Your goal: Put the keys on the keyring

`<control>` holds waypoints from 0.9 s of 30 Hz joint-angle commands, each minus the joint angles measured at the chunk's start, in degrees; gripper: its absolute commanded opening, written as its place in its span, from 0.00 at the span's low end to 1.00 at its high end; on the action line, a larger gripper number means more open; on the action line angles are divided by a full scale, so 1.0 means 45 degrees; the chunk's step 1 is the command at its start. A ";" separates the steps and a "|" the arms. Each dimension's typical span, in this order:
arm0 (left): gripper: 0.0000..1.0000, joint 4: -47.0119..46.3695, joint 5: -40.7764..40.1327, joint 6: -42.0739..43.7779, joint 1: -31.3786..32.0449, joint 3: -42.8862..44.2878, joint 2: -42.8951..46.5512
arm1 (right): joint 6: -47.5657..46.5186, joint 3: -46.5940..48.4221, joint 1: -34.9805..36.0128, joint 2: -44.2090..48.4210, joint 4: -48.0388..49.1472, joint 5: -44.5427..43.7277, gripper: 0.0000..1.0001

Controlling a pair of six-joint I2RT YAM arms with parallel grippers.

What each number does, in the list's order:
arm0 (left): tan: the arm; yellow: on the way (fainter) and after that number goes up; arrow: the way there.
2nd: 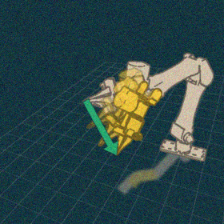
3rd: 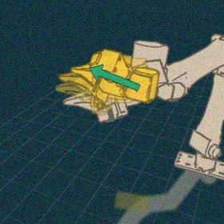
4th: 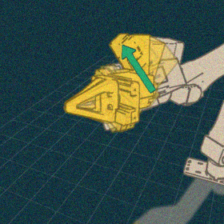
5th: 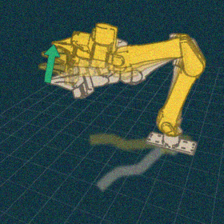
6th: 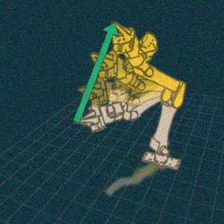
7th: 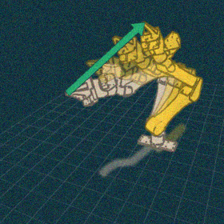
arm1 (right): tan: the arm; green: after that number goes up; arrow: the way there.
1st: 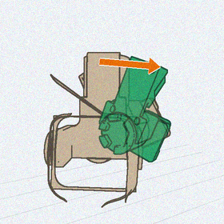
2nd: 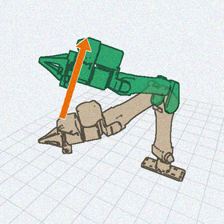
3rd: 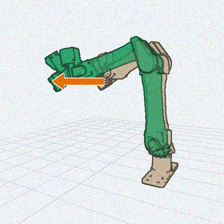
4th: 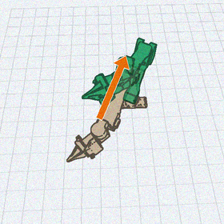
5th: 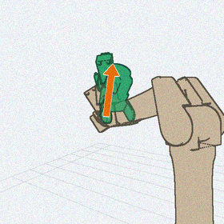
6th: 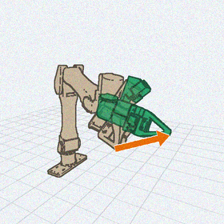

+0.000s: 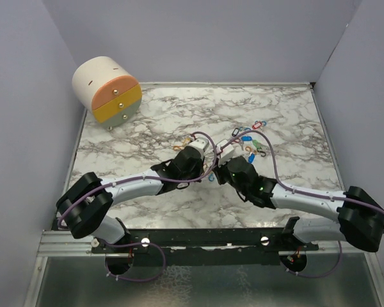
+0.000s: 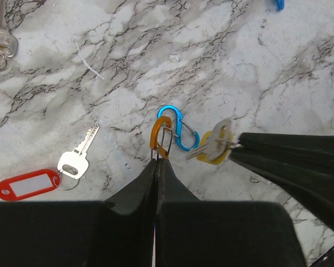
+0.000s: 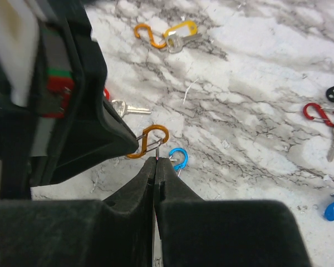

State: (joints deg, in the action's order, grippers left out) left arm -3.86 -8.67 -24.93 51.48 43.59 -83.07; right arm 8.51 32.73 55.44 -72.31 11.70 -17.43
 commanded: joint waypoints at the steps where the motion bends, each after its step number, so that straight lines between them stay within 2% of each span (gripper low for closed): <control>1: 0.00 0.0310 -0.0365 0.0159 -0.0148 0.0187 -0.0596 | 0.0333 0.0033 0.0064 0.1211 -0.0267 -0.0871 0.01; 5: 0.00 0.0566 -0.0019 0.0207 -0.0339 0.0444 -0.1111 | 0.0342 0.0002 0.0063 0.1728 -0.0669 -0.0922 0.01; 10: 0.05 0.0752 0.0324 0.0307 -0.0510 0.0620 -0.1521 | 0.0323 -0.0122 0.0080 0.2112 -0.0812 -0.0897 0.01; 17: 0.30 0.0971 0.0138 0.0305 -0.0604 0.0721 -0.1697 | 0.0377 -0.0260 0.0061 0.2411 -0.0877 -0.0938 0.01; 27: 0.41 0.0800 -0.0101 0.0158 -0.0593 0.0703 -0.1976 | 0.0471 -0.0341 0.0058 0.2548 -0.0859 -0.1029 0.01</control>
State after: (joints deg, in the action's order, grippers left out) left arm -0.30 -8.32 -23.92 49.08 45.52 -90.80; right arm 10.04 31.88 55.44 -62.19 8.16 -20.29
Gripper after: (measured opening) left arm 0.381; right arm 0.010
